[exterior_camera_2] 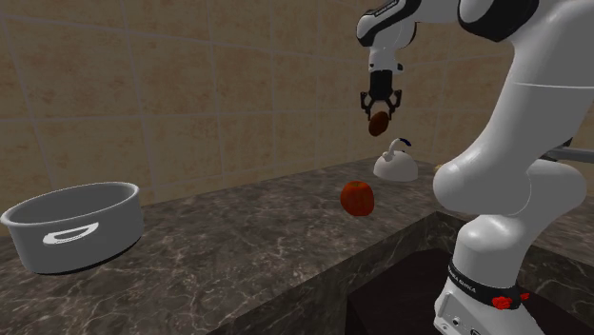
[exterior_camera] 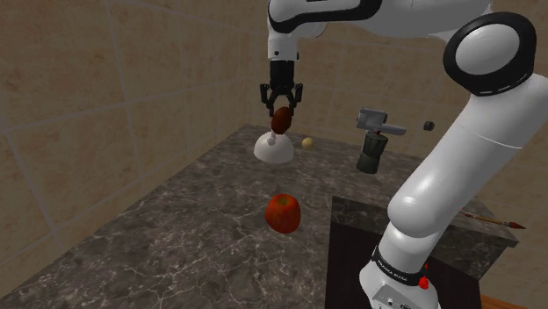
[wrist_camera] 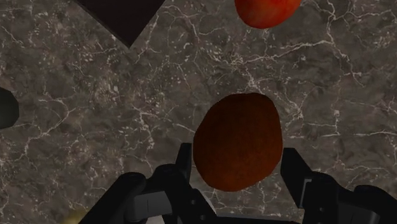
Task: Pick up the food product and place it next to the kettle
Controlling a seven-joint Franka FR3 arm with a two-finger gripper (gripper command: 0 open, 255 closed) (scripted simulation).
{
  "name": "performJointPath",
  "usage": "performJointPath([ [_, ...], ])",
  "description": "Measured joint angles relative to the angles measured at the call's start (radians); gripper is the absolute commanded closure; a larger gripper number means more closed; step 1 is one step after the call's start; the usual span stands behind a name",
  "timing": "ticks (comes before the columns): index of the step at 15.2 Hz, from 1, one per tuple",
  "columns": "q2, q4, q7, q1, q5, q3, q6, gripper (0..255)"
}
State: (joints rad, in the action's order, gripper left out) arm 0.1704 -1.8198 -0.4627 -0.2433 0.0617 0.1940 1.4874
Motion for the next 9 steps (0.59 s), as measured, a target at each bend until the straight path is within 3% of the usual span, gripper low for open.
performJointPath([
  [9, -0.026, 0.018, 0.214, -0.093, -0.058, -0.124, 0.003, 255],
])
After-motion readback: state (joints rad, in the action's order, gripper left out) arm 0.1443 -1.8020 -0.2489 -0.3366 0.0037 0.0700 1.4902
